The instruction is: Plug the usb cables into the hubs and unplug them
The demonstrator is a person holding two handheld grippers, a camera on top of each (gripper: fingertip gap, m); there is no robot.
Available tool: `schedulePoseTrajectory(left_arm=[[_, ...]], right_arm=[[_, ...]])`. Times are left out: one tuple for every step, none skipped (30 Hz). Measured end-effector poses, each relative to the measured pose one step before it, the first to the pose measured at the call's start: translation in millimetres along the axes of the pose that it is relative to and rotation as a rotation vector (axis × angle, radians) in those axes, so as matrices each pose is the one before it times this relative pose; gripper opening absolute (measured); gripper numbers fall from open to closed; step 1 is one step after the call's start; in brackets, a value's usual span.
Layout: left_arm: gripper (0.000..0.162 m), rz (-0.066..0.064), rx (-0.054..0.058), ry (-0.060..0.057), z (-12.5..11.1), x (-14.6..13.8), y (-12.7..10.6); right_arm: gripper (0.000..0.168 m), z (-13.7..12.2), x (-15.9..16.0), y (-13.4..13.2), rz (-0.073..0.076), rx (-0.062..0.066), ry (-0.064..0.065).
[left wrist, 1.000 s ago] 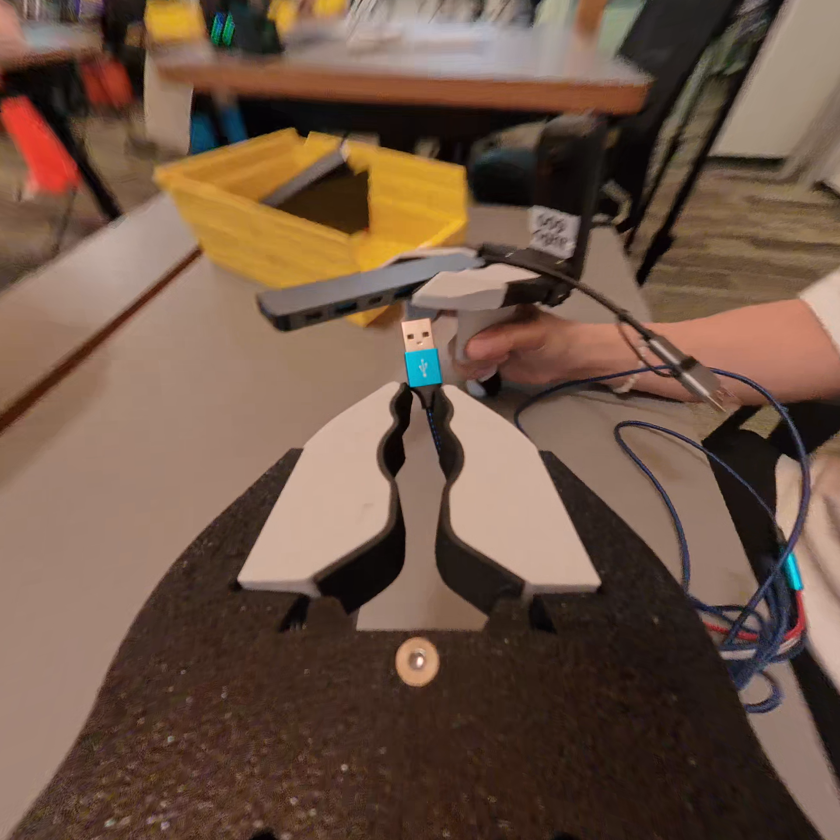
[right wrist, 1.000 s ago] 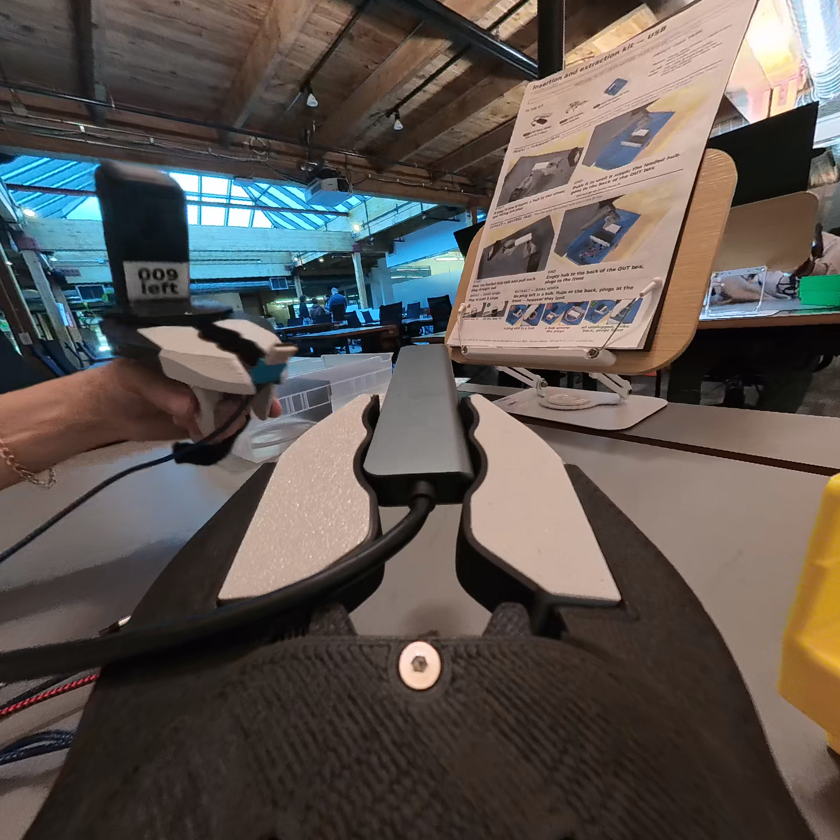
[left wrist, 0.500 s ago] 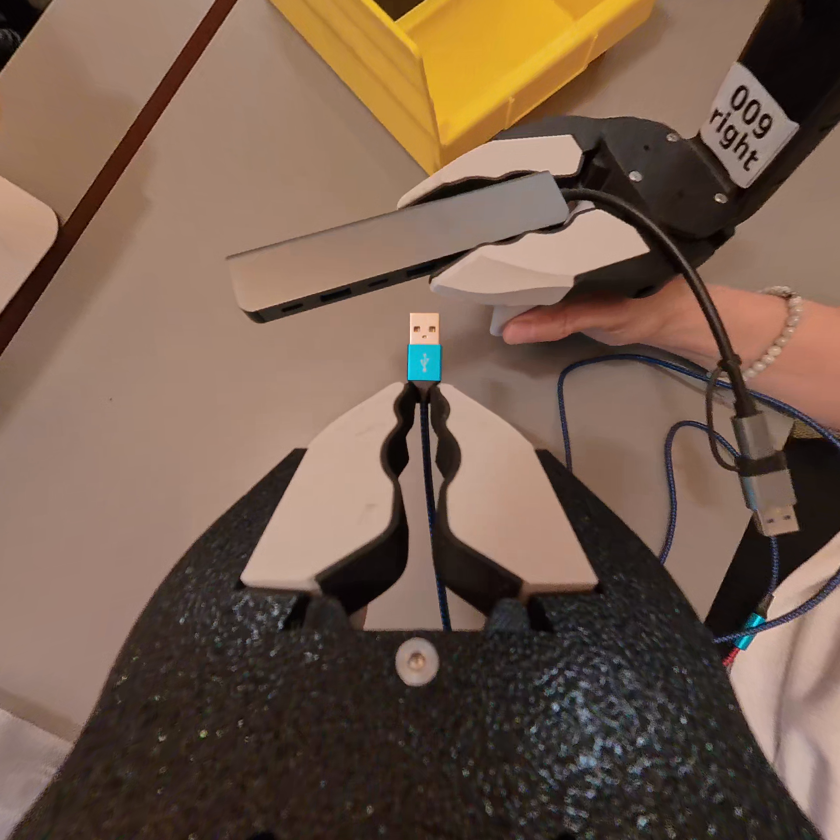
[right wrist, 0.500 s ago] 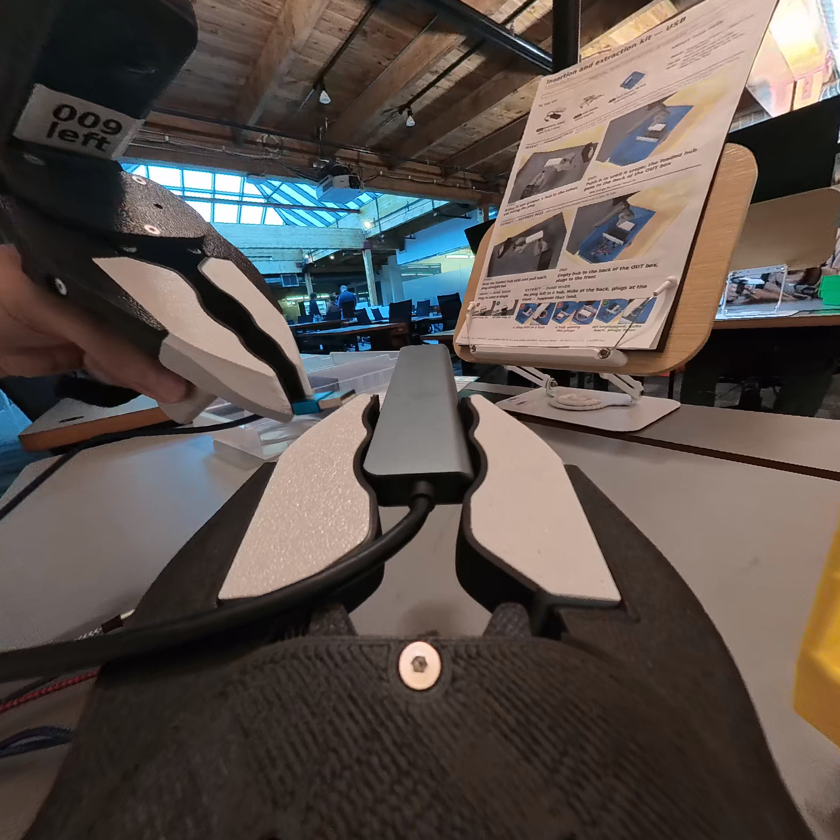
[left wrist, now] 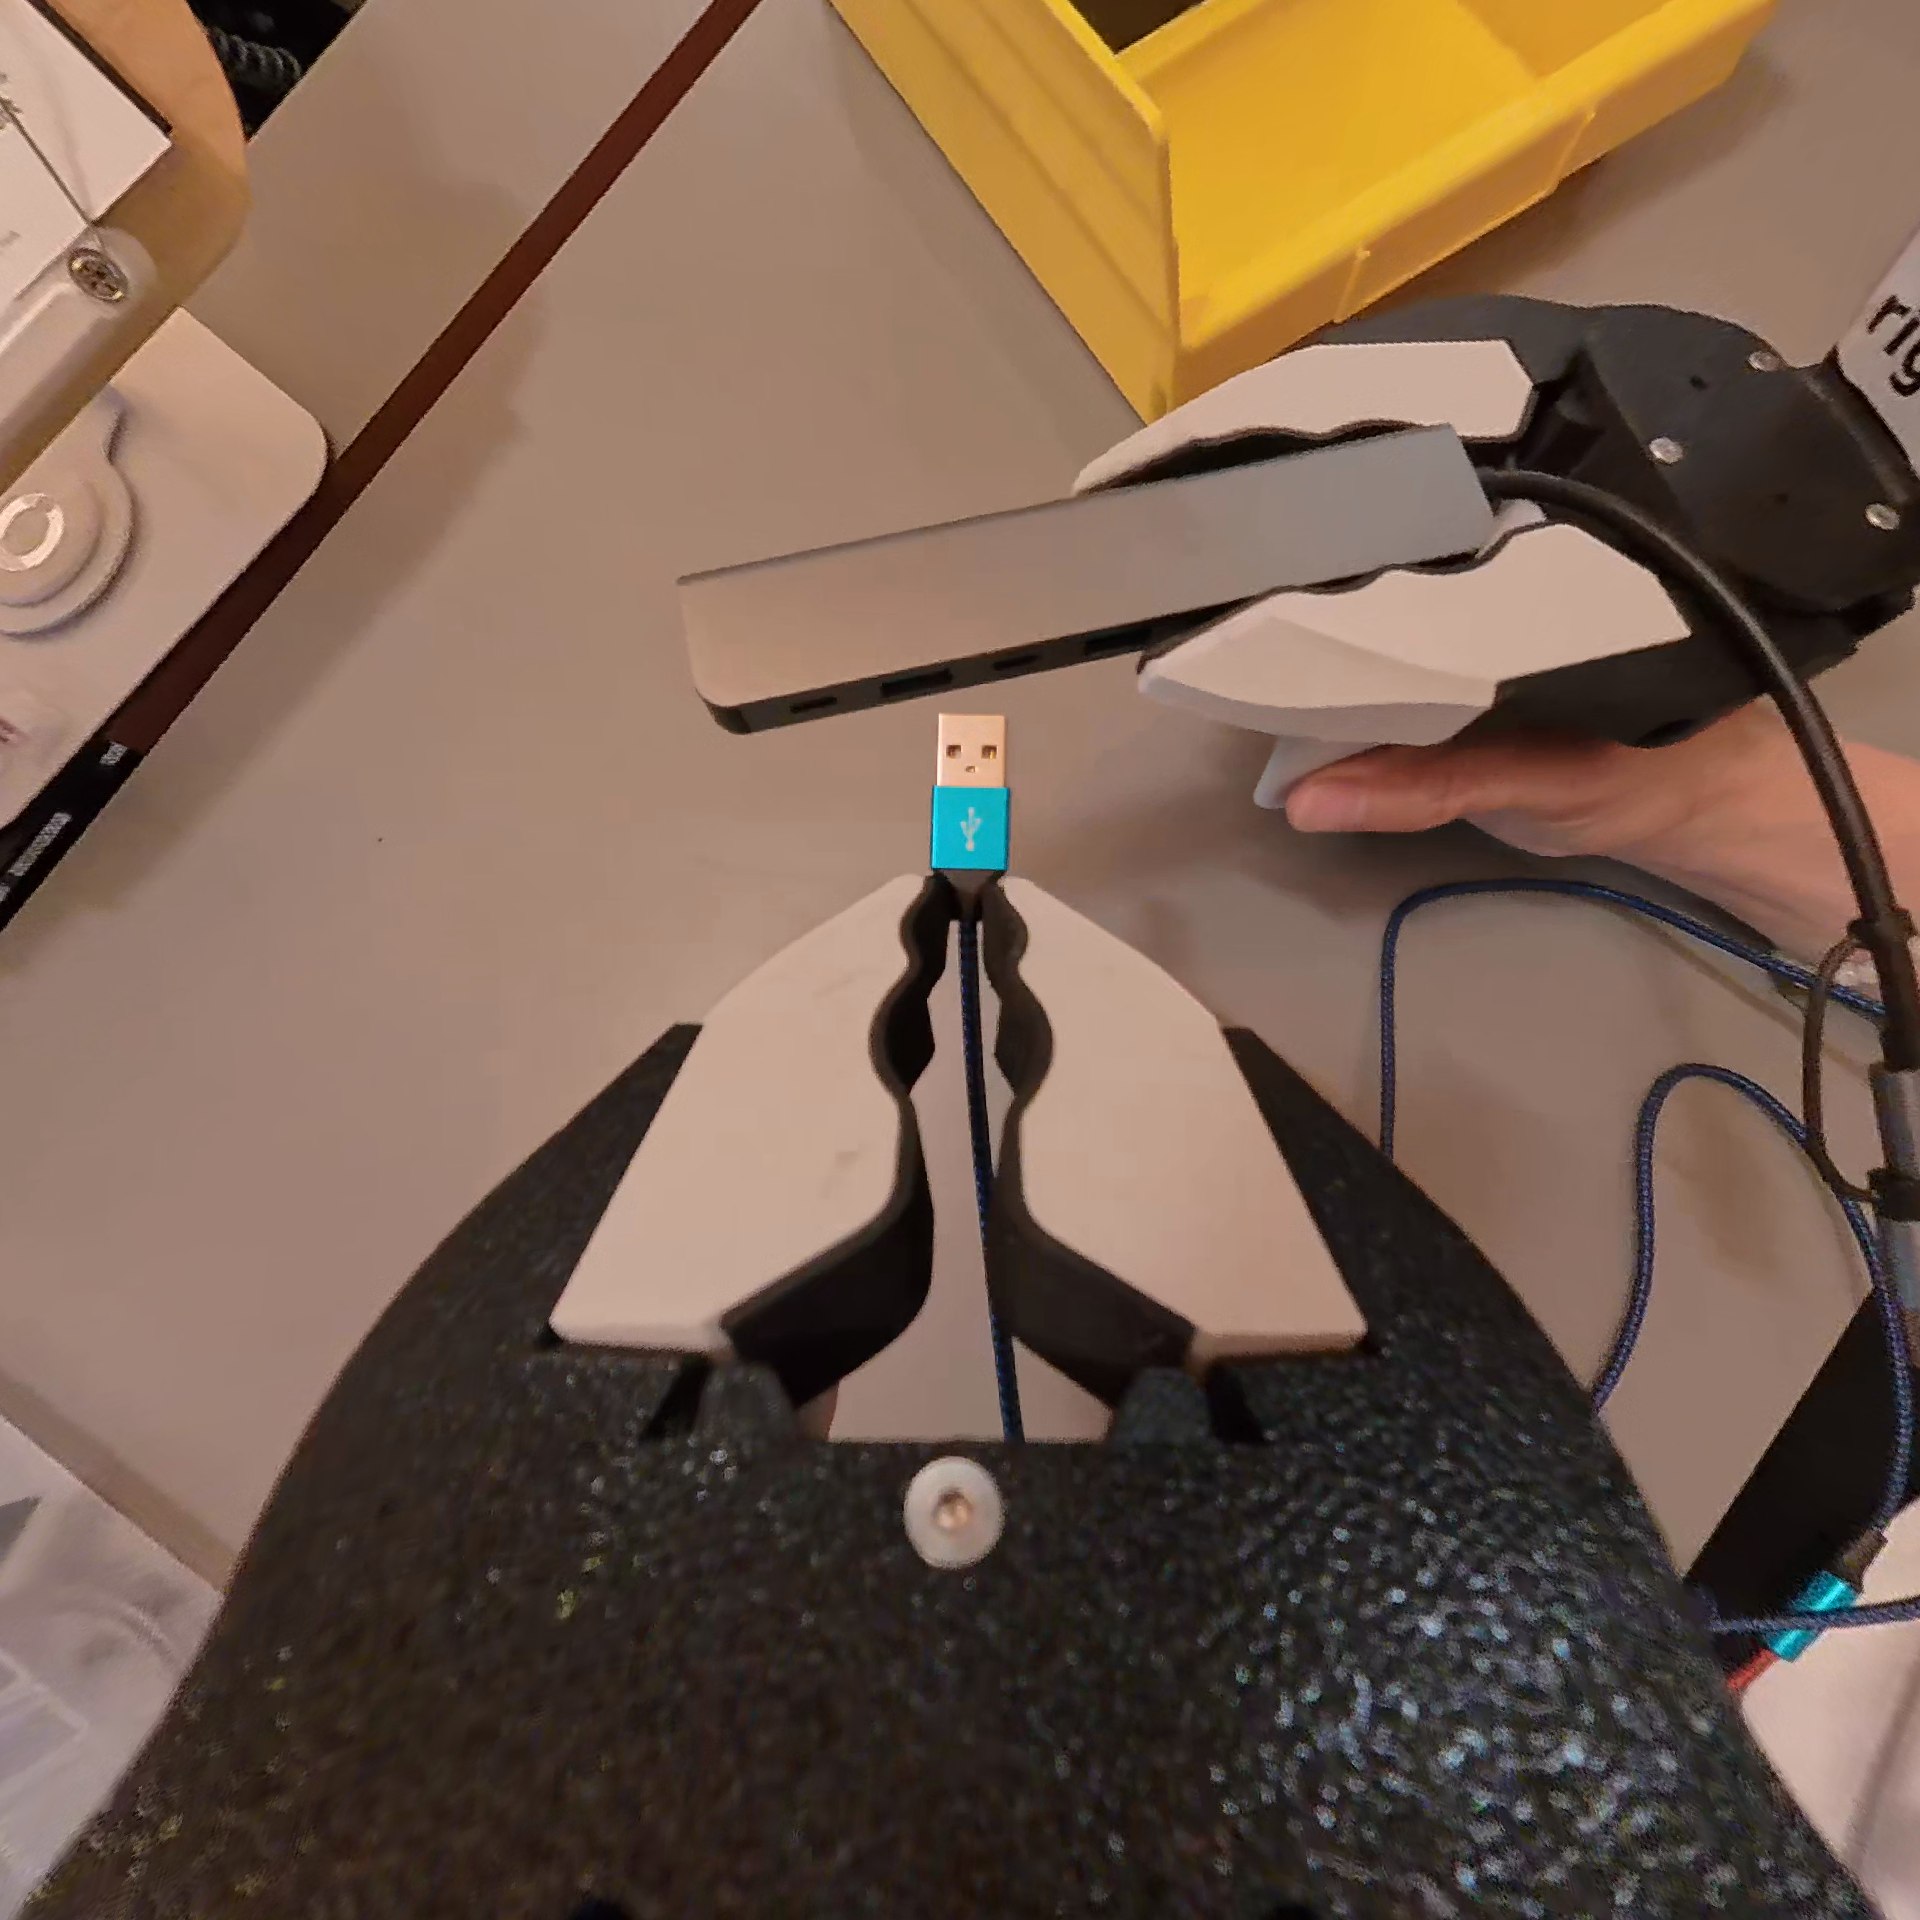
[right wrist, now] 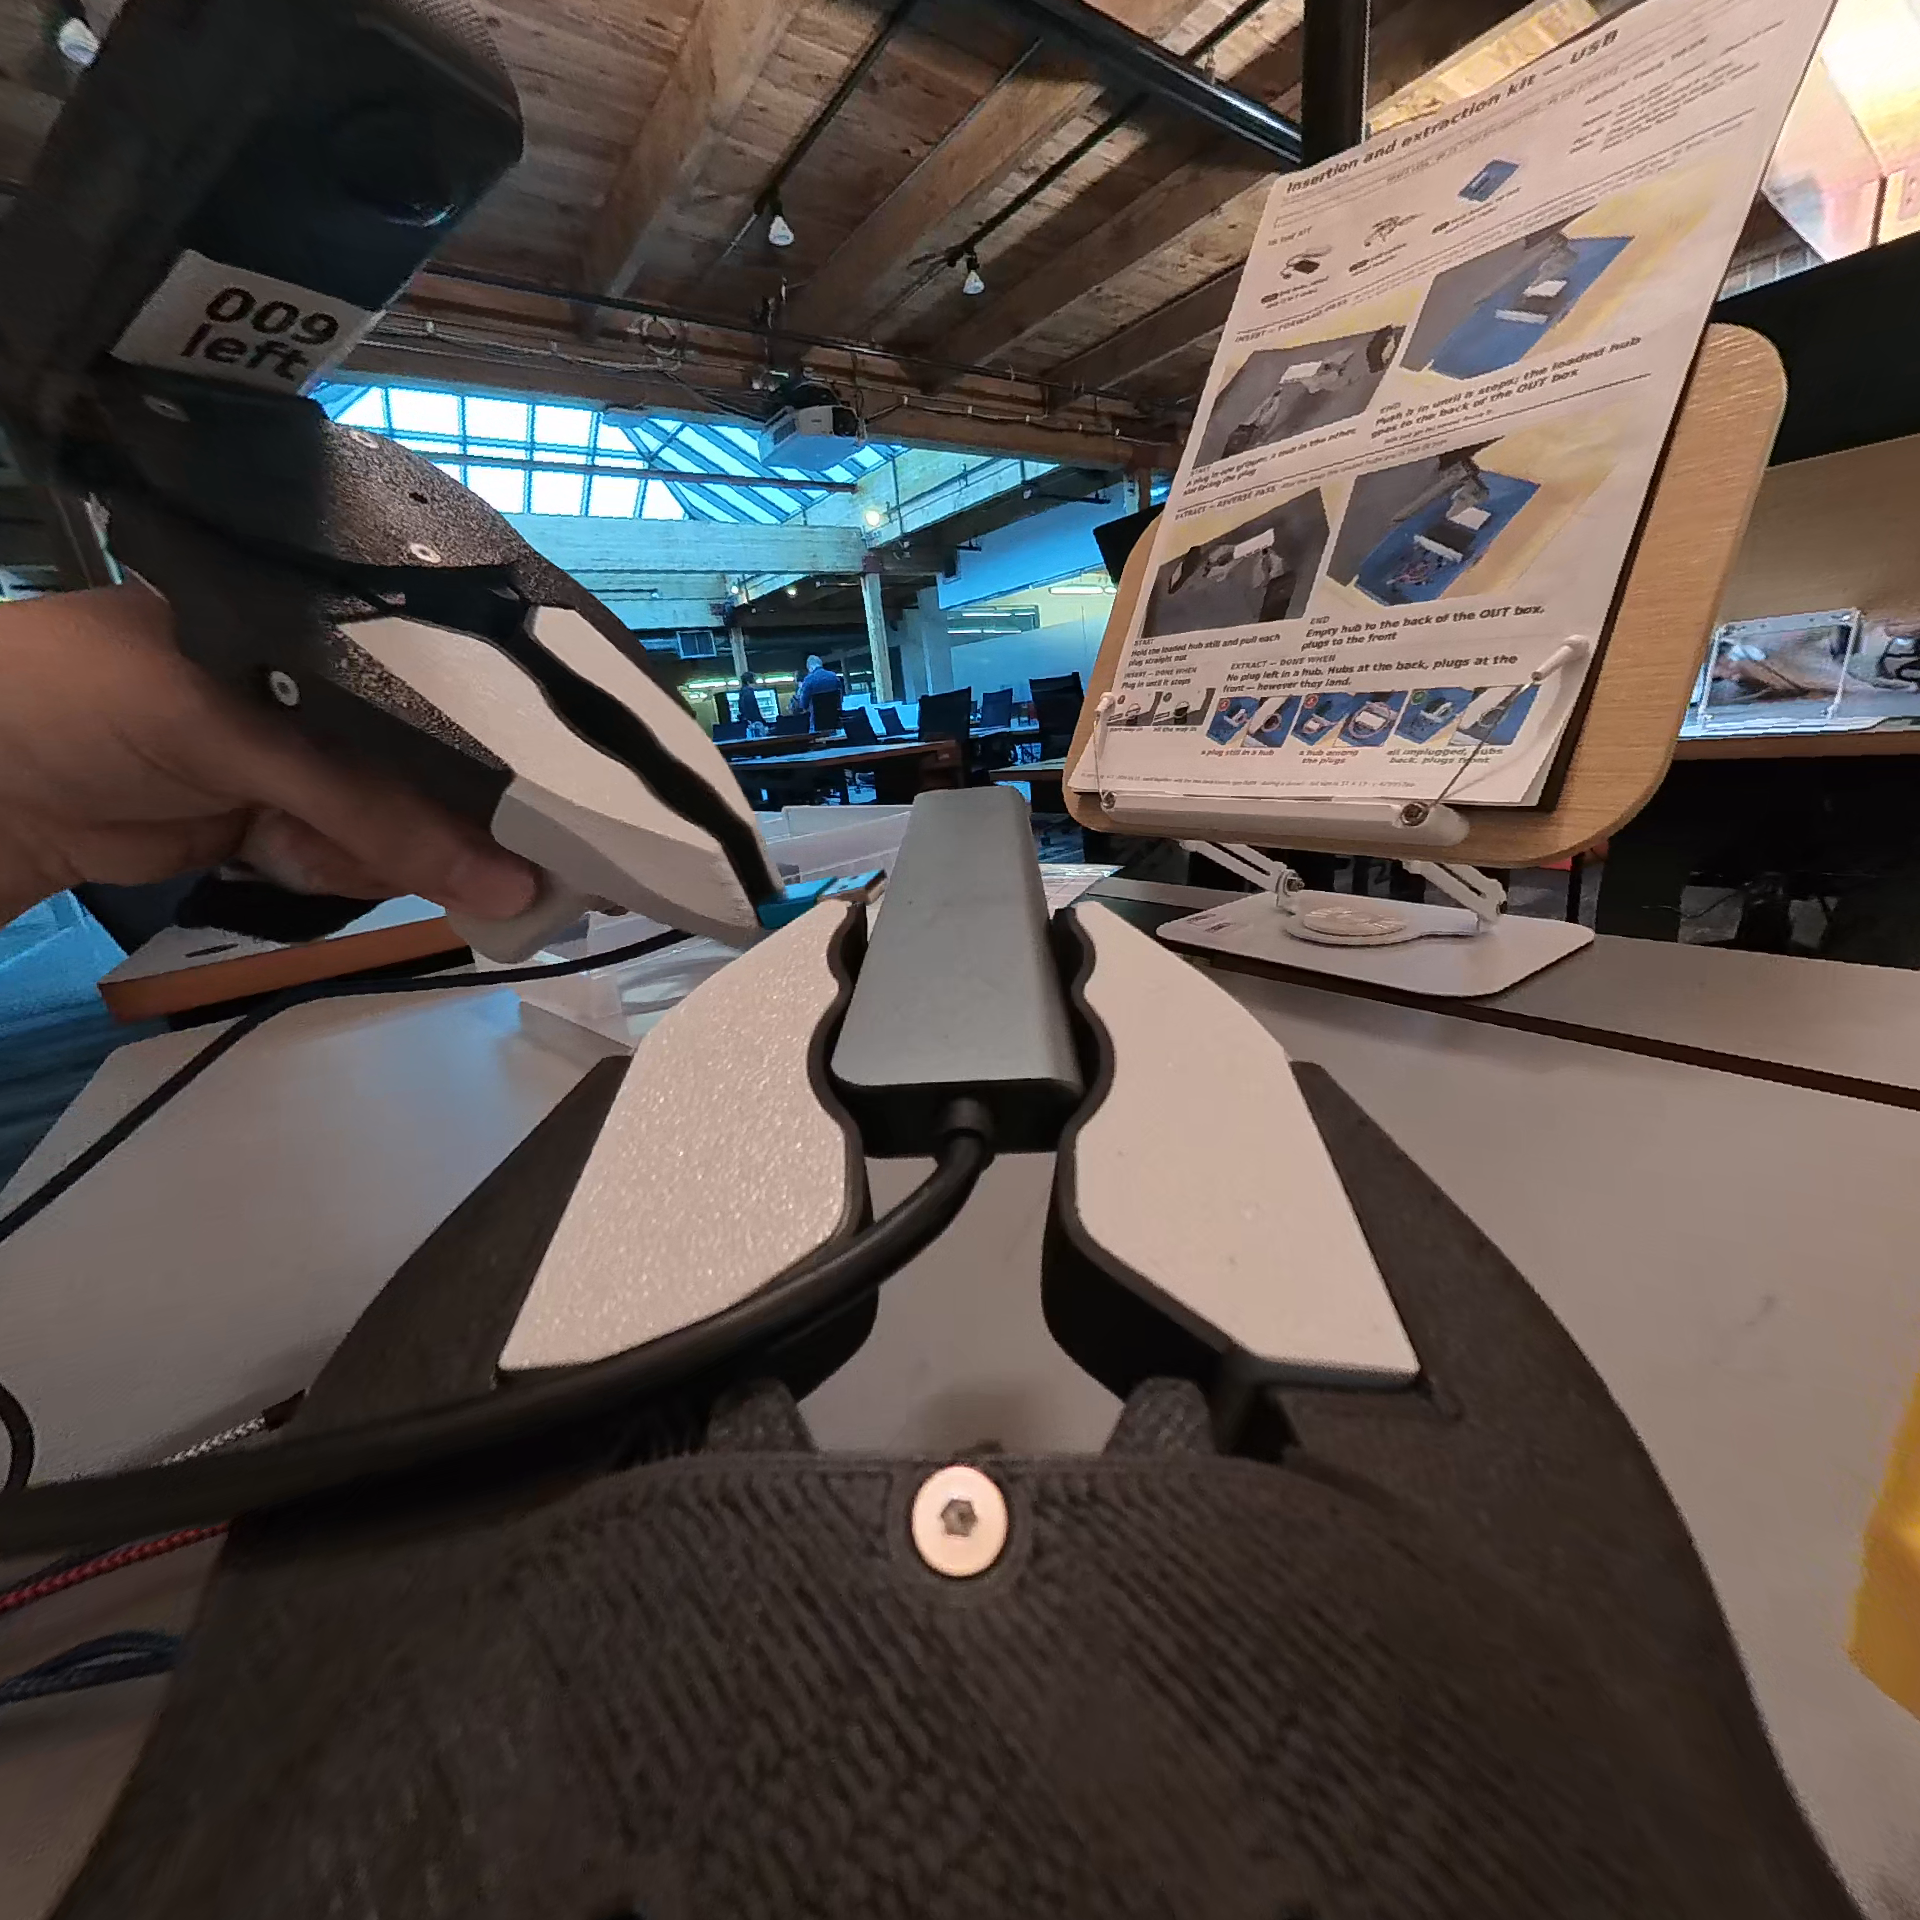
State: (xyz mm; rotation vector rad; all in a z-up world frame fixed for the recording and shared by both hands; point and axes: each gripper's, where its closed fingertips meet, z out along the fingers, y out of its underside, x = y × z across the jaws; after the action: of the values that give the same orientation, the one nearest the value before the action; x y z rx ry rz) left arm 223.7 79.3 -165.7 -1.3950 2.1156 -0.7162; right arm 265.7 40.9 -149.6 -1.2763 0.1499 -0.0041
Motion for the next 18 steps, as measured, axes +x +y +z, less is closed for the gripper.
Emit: schedulePoseTrajectory(left_arm=[[0.006,-0.0091,0.0067,-0.0020,-0.26,-1.04,-0.71],[0.006,-0.0088,0.0039,0.0002,-0.45,-1.19,-0.30],[0.006,-0.0076,0.0016,-0.0036,-0.56,-1.89,-0.05],[0.006,-0.0072,0.0028,-0.0036,-0.60,-1.82,-0.25],[0.006,-0.0072,0.0023,0.0040,-0.67,-0.62,-0.19],[0.006,-0.0062,0.0023,0.0069,-0.53,0.13,-0.13],[0.006,-0.0019,0.0023,0.0060,-0.50,0.44,-0.13],[0.006,0.0010,-0.0019,0.0136,-0.21,2.21,0.54],[0.006,-0.0008,-0.0041,0.0225,0.38,3.69,0.87],[0.006,-0.0021,0.0003,0.0222,0.71,3.74,0.30],[0.006,-0.0029,0.0015,0.0175,0.86,2.72,0.13],[0.006,-0.0032,-0.0024,0.0115,0.91,1.44,0.62],[0.006,-0.0030,-0.0009,0.0068,0.79,0.50,0.67],[0.006,-0.0043,0.0034,0.0077,0.30,0.48,0.08],[0.006,-0.0052,0.0026,0.0073,0.06,0.37,0.37],[0.006,-0.0008,-0.0078,-0.0023,0.09,-1.00,2.06],[0.006,0.0058,-0.0257,-0.0063,1.33,-1.58,5.29],[0.006,0.0064,-0.0394,0.0011,3.46,-0.92,8.42]], right_arm=[[0.035,0.10,-0.59,0.19,-0.0016,-0.0009,-0.0037],[0.035,0.12,-0.79,0.12,-0.0007,-0.0012,-0.0055],[0.035,0.08,-0.43,0.01,-0.0010,-0.0005,-0.0029],[0.035,0.02,-0.11,0.14,-0.0013,-0.0007,0.0000],[0.035,0.22,-0.18,0.15,-0.0012,-0.0011,-0.0002],[0.035,0.26,-0.19,0.22,-0.0009,-0.0022,0.0000],[0.035,0.17,0.02,0.24,-0.0008,-0.0019,0.0007],[0.035,0.09,-0.15,0.03,-0.0005,0.0000,-0.0006],[0.035,-0.03,-0.33,-0.11,-0.0004,0.0014,-0.0029],[0.035,-0.06,-0.18,-0.27,-0.0008,0.0025,-0.0005],[0.035,-0.06,-0.20,-0.07,-0.0005,0.0011,-0.0012],[0.035,0.07,-0.60,0.03,-0.0001,-0.0007,-0.0046],[0.035,0.07,-0.76,0.07,-0.0008,-0.0002,-0.0055],[0.035,-0.13,-0.15,-0.19,-0.0011,0.0012,-0.0003],[0.035,-0.11,0.39,-0.16,0.0003,0.0015,0.0030],[0.035,-0.20,0.53,-0.17,0.0016,0.0012,0.0025],[0.035,-0.22,0.46,-0.28,0.0028,0.0025,0.0016],[0.035,-0.33,0.52,-0.47,0.0039,0.0034,0.0011]])
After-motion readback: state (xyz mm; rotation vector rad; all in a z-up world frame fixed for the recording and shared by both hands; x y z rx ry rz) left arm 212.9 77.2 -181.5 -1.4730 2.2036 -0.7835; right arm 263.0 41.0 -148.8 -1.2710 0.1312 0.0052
